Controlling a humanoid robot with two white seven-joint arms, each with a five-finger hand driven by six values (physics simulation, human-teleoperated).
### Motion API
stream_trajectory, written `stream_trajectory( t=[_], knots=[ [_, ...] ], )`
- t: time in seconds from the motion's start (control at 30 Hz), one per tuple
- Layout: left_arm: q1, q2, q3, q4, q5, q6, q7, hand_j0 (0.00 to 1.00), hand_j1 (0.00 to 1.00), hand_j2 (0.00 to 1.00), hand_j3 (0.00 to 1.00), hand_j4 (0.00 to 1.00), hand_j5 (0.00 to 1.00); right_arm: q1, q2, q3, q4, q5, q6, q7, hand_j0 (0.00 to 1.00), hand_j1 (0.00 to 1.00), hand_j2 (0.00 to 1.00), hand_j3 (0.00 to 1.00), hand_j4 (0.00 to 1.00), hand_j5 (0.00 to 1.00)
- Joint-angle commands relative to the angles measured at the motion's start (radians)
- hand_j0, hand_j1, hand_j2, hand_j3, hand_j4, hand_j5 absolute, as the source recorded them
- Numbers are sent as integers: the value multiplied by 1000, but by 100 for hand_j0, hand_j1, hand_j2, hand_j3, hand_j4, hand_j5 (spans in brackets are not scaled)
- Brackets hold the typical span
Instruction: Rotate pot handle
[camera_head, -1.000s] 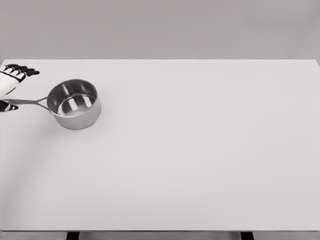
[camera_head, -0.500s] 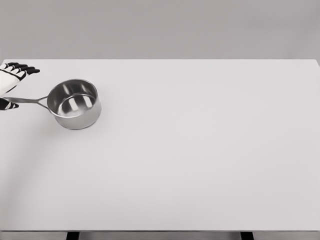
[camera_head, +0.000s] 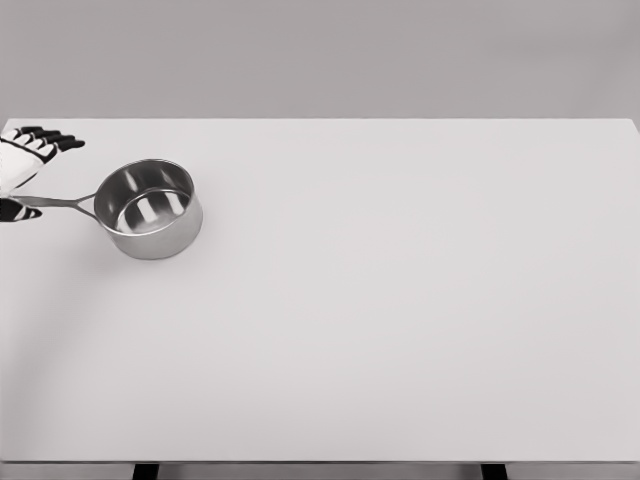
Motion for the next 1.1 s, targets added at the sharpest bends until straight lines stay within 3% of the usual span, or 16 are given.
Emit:
stream_trajectory(
  t=[0.0, 0.13, 0.33, 0.4, 0.63, 0.8, 0.87, 1.07],
  knots=[
    [8, 7, 2, -54, 48, 1, 2, 100, 100, 100, 100, 100, 100, 0, 0, 0, 0, 0, 0, 0, 100, 100, 100, 100, 100, 100],
    [77, 56, 3, -169, 164, 1, 2, 100, 100, 100, 100, 100, 100, 0, 0, 0, 0, 0, 0, 0, 100, 100, 100, 100, 100, 100],
    [124, 114, 19, -258, 278, 1, 4, 100, 100, 100, 100, 100, 100, 0, 0, 0, 0, 0, 0, 0, 100, 100, 100, 100, 100, 100],
    [157, 142, 33, -332, 362, 1, 2, 100, 100, 100, 100, 100, 100, 0, 0, 0, 0, 0, -1, 0, 100, 100, 100, 100, 100, 100],
    [192, 163, 72, -563, 513, 1, -2, 100, 100, 100, 100, 100, 100, 0, 0, 0, 0, 0, -1, 0, 100, 100, 100, 100, 100, 100],
    [199, 165, 33, -563, 525, 1, -9, 100, 100, 100, 100, 100, 100, 0, 0, 0, 0, 0, -1, 0, 100, 100, 100, 100, 100, 100],
    [195, 166, -15, -563, 525, 1, -9, 100, 100, 100, 100, 100, 100, 0, 0, 0, 0, 0, -1, 0, 100, 100, 100, 100, 100, 100],
    [198, 166, -20, -563, 523, 1, -9, 100, 100, 100, 100, 100, 100, 0, 0, 0, 0, 0, 0, 0, 100, 100, 100, 100, 100, 100]
  ],
)
